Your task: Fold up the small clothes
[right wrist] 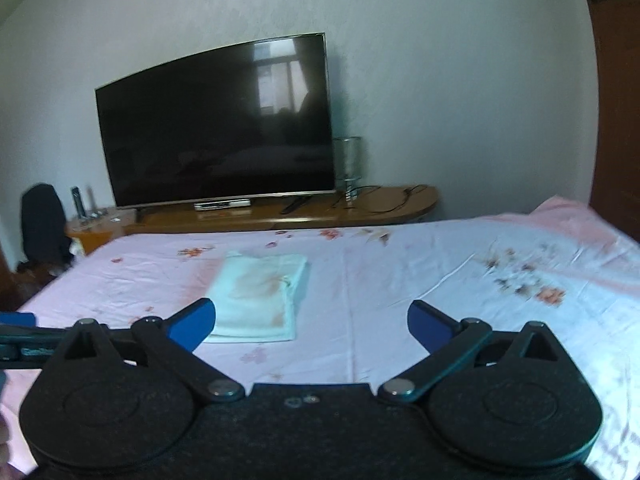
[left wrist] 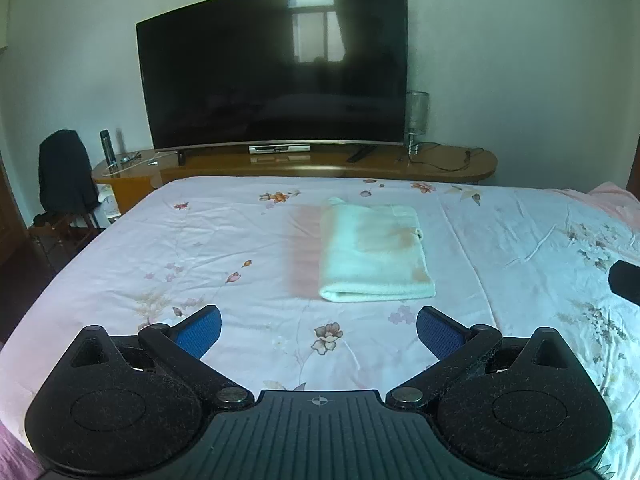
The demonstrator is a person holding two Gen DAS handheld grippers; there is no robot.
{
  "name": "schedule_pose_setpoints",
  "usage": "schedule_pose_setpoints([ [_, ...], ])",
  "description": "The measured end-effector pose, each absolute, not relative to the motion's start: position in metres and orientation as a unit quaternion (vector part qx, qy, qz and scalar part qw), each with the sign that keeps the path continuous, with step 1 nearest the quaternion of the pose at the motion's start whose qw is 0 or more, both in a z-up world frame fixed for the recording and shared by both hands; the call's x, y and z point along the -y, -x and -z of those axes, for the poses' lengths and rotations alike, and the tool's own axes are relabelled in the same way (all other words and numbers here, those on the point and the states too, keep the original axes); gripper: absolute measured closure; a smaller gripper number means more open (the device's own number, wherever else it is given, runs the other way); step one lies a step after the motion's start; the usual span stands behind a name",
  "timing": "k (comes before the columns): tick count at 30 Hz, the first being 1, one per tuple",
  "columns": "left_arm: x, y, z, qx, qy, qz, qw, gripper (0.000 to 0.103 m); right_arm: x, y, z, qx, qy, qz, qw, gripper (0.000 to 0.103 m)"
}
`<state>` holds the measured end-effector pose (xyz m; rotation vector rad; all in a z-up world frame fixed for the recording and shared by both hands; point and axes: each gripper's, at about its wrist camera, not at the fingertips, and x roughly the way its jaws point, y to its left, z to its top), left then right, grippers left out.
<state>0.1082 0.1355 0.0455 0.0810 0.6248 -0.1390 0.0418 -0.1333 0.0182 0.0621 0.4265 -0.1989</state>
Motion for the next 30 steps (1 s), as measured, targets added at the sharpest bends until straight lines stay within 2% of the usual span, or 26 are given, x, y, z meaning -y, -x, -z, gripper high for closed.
schedule_pose_setpoints([
  [30, -0.126, -0.112, -0.051, -0.303, -0.033, 0.051, 0.951, 0.0, 0.134, -0.036, -0.008, -0.227, -0.031, 0.106, 0.968, 0.001],
])
